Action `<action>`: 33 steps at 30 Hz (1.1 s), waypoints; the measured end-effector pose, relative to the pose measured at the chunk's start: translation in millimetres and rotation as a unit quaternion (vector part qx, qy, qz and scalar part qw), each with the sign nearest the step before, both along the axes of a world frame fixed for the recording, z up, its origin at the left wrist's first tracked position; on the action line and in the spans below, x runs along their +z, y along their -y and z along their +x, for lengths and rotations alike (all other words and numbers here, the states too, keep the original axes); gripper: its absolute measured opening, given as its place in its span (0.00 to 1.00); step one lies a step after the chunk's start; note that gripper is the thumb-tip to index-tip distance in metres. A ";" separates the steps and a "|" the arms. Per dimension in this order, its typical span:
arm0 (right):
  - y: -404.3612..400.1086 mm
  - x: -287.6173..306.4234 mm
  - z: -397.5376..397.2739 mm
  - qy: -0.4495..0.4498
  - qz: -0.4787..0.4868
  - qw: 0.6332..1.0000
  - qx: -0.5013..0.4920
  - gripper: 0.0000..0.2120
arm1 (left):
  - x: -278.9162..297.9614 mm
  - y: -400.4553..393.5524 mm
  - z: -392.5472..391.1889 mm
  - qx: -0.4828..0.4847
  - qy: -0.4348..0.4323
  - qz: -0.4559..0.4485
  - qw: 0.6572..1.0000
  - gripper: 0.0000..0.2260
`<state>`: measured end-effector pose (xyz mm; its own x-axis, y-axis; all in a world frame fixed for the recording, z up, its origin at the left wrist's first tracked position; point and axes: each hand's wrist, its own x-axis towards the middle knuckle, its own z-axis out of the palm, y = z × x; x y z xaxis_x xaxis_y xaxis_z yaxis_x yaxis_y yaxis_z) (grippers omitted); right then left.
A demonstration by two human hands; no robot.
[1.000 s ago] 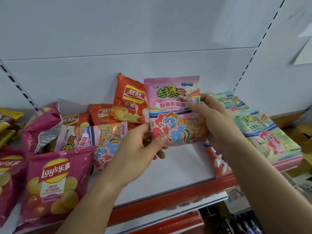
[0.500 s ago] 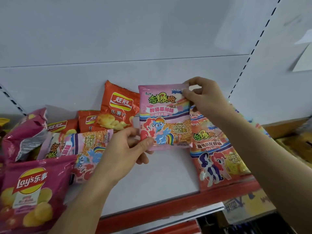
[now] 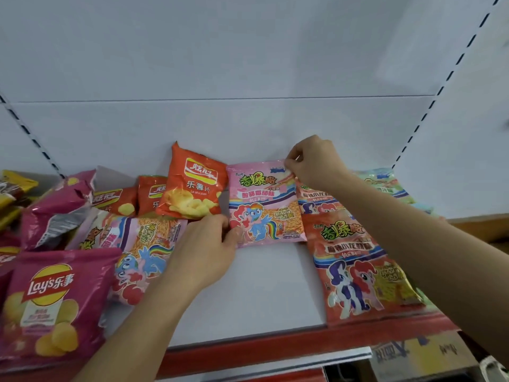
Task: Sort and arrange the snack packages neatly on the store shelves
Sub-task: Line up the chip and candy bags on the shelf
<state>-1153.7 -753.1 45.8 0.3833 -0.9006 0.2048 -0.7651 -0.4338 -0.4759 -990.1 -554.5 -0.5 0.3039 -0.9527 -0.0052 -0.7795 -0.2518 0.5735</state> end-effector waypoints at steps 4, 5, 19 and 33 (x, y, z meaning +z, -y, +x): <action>-2.4 -7.1 15.4 -0.001 0.004 1.000 0.009 0.07 | -2.7 -4.4 5.8 0.023 0.011 0.000 1.000 0.11; -2.3 -8.2 17.4 -0.006 0.003 1.000 0.009 0.07 | -2.9 -4.0 6.5 0.028 0.008 -0.001 1.000 0.11; -4.0 -17.7 15.4 -0.173 -0.063 0.983 -0.027 0.12 | -3.5 -4.2 0.9 0.043 0.045 -0.076 0.995 0.09; -142.5 0.3 76.5 -0.066 0.007 0.981 0.181 0.11 | 51.3 -74.4 71.4 0.024 0.065 -0.226 0.972 0.05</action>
